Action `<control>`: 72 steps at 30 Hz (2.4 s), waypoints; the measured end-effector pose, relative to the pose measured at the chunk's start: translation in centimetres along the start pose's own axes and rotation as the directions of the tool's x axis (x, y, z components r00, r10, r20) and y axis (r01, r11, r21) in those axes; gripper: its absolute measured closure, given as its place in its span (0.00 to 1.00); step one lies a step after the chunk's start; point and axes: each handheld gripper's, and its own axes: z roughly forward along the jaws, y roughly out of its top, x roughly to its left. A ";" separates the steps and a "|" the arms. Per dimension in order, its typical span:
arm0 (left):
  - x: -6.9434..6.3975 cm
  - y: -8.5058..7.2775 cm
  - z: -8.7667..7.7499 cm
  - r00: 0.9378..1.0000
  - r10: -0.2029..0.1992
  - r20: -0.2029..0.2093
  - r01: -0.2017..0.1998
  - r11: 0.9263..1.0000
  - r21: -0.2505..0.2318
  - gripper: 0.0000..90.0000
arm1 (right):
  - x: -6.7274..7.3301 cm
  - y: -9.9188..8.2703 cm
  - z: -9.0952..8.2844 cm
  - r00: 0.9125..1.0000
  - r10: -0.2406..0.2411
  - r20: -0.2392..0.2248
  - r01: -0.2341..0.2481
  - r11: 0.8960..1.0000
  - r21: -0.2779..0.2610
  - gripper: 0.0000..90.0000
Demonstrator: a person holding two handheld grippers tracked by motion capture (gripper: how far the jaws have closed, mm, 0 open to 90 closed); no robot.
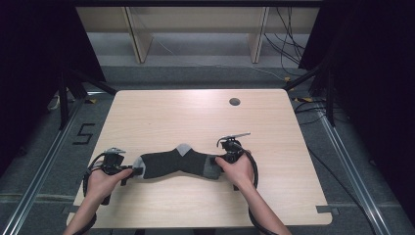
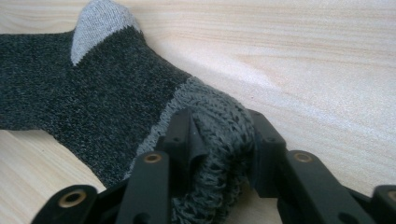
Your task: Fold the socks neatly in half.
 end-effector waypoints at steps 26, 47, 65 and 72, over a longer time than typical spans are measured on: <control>-6.2 3.1 4.2 0.998 0.061 -0.004 -0.061 0.996 -0.064 0.69 | -5.7 0.3 -4.7 0.991 0.028 0.133 -0.024 0.999 -0.027 0.65; -5.7 1.9 -0.3 0.997 0.006 -0.075 -0.026 0.962 -0.272 0.33 | -5.4 -0.5 -8.5 0.988 -0.031 0.149 0.064 0.974 -0.216 0.42; -6.4 3.6 1.9 0.996 -0.091 0.009 0.090 0.964 -0.250 0.48 | -5.9 -1.7 -9.0 0.980 -0.044 0.193 0.071 0.987 -0.141 0.56; -6.2 4.3 3.0 0.995 -0.104 0.000 0.102 0.982 -0.158 0.51 | -5.4 -2.0 -9.3 0.974 -0.083 0.212 0.115 0.983 -0.146 0.70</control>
